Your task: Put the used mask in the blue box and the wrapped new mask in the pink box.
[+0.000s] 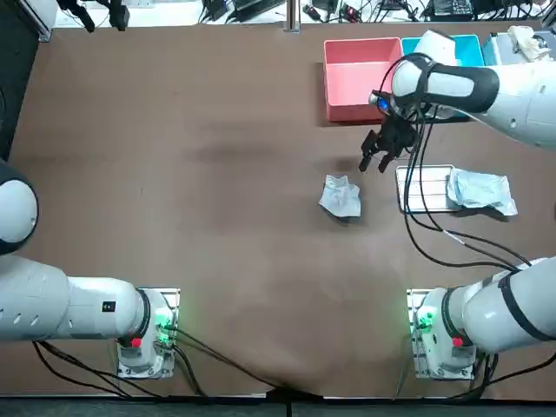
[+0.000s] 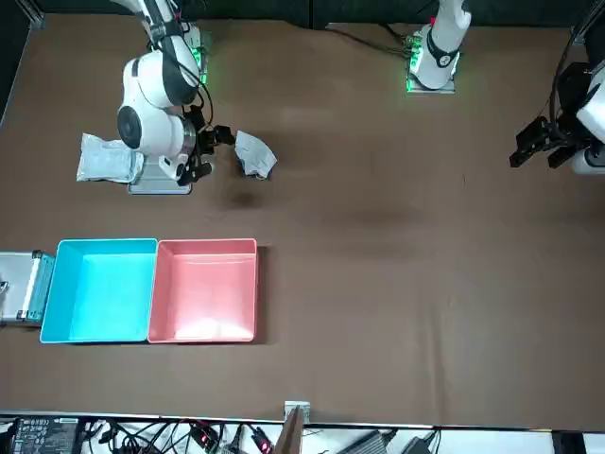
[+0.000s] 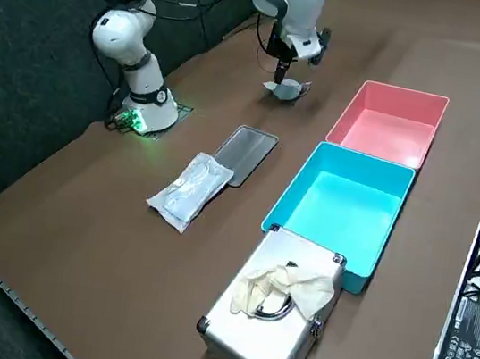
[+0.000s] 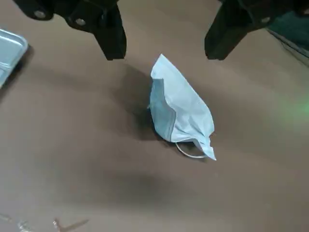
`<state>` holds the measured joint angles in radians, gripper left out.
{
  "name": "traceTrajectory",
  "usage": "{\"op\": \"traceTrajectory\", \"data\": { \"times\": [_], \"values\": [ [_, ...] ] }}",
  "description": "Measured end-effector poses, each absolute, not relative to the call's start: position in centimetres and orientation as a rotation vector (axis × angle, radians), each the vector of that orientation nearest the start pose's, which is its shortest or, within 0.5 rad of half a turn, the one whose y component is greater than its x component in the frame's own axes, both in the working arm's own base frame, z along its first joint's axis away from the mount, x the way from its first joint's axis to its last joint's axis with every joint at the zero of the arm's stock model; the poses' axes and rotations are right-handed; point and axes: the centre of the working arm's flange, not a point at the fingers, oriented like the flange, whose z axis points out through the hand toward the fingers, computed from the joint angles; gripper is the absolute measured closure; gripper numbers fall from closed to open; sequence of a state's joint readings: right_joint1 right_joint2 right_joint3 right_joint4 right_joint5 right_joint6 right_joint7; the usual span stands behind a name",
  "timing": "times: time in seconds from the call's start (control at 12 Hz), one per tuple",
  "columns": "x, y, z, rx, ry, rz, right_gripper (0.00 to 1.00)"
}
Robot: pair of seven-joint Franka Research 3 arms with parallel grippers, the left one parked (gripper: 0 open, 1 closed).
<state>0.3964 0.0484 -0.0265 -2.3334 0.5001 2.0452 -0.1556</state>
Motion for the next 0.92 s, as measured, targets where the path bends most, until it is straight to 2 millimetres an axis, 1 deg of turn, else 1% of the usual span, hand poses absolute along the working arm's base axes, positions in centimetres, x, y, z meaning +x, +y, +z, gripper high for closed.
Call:
{"op": "traceTrajectory", "data": {
  "times": [0.17,0.25,0.42,0.5,0.58,0.75,0.92],
  "values": [
    [43.2,20.3,28.2,-2.716,-0.281,0.52,0.0],
    [43.2,21.4,26.7,-2.732,-0.287,0.5,0.02],
    [42.7,22.5,25.0,-2.745,-0.307,0.514,0.02],
    [42.5,22.9,24.2,-2.75,-0.318,0.526,0.04],
    [42.3,23.1,23.6,-2.752,-0.337,0.53,0.07],
    [42.2,23.4,22.6,-2.751,-0.38,0.527,0.11],
    [42.1,23.4,21.8,-2.752,-0.399,0.53,0.11]
  ]
}}
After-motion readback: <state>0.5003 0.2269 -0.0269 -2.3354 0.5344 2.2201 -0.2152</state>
